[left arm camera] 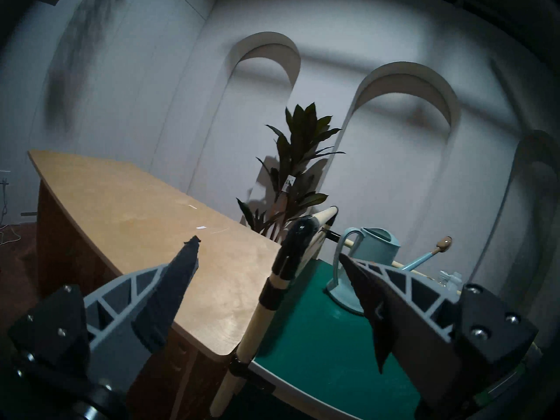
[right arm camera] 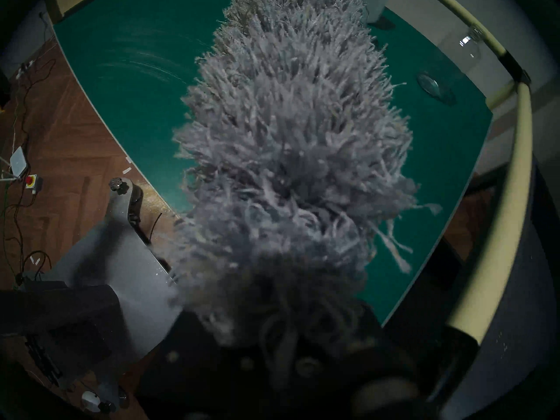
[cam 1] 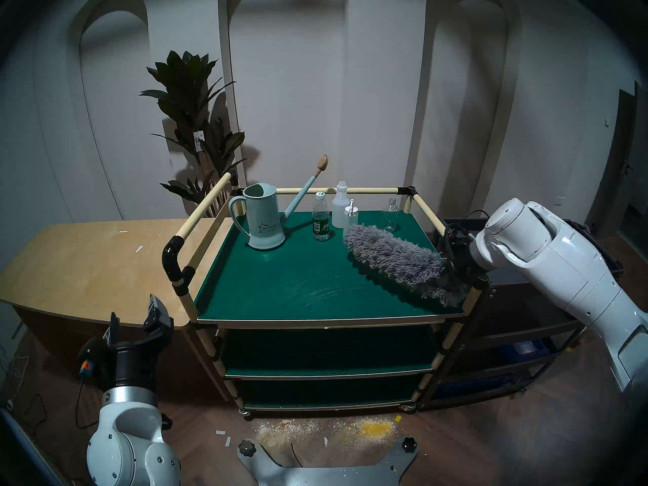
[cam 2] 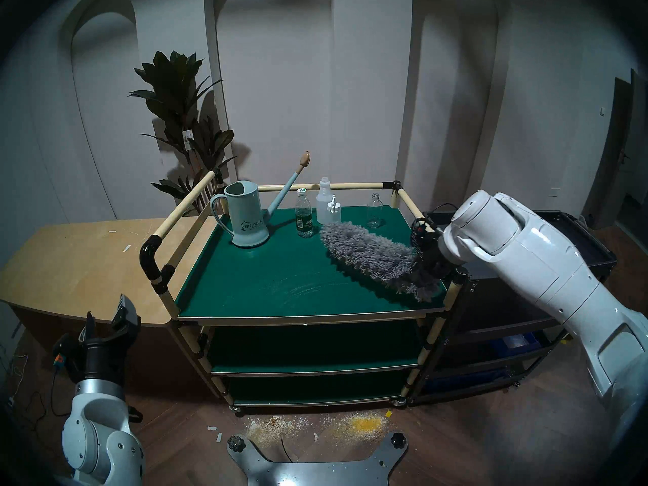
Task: Dust the shelf with the duster
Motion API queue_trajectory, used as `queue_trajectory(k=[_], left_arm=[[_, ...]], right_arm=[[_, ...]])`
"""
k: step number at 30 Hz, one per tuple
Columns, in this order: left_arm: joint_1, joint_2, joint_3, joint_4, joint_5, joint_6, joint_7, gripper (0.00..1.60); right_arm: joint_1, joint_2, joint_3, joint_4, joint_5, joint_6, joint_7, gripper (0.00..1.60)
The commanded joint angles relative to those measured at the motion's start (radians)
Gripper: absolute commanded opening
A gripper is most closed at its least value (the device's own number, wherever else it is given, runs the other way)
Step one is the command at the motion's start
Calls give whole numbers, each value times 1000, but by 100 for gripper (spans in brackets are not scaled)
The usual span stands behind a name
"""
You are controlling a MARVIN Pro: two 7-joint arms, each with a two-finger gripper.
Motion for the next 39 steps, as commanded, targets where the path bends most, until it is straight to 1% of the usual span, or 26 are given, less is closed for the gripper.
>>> queue_trajectory(k=[1, 2, 4, 5, 6, 7, 8, 9, 11, 12, 14, 16, 21, 28, 33, 39], left_arm=[[-97, 68, 2, -22, 16, 43, -27, 160], [-109, 76, 0, -22, 18, 55, -29, 160], [-127, 88, -2, -18, 20, 74, -33, 160], [-136, 94, -3, -13, 21, 83, -36, 160], [-147, 101, -4, -8, 21, 95, -38, 160], [-156, 107, -6, -2, 21, 104, -39, 160], [-167, 114, -9, 4, 22, 117, -41, 160], [-175, 119, -12, 9, 21, 125, -43, 160], [-208, 142, -29, 30, 20, 163, -49, 160], [-220, 152, -39, 38, 18, 178, -52, 160], [-227, 158, -46, 42, 16, 187, -54, 160], [-249, 176, -67, 57, 12, 216, -60, 160], [-271, 205, -122, 84, 1, 269, -70, 160], [-284, 226, -178, 106, -20, 312, -79, 160], [-299, 244, -198, 118, -35, 338, -91, 160], [-322, 265, -206, 133, -52, 368, -106, 160]], right_arm=[[-51, 119, 72, 1, 35, -2, 22, 0], [-61, 120, 83, 5, 41, -2, 23, 0], [-79, 155, 92, -2, 53, -2, 26, 0], [-85, 154, 98, -1, 54, -2, 25, 0], [-95, 178, 102, -11, 64, -2, 28, 0], [-102, 178, 107, -13, 67, -2, 28, 0], [-114, 200, 109, -27, 79, -2, 31, 0], [-122, 196, 111, -32, 83, -2, 33, 0], [-159, 236, 108, -77, 115, -2, 39, 0], [-172, 241, 107, -94, 126, -2, 37, 0], [-180, 242, 106, -104, 133, -2, 34, 0], [-204, 248, 107, -131, 155, -2, 24, 0], [-251, 225, 100, -177, 168, -2, -50, 0], [-301, 212, 108, -206, 176, -2, -136, 0], [-332, 210, 115, -205, 184, -2, -207, 0], [-356, 204, 136, -200, 196, -2, -288, 0]])
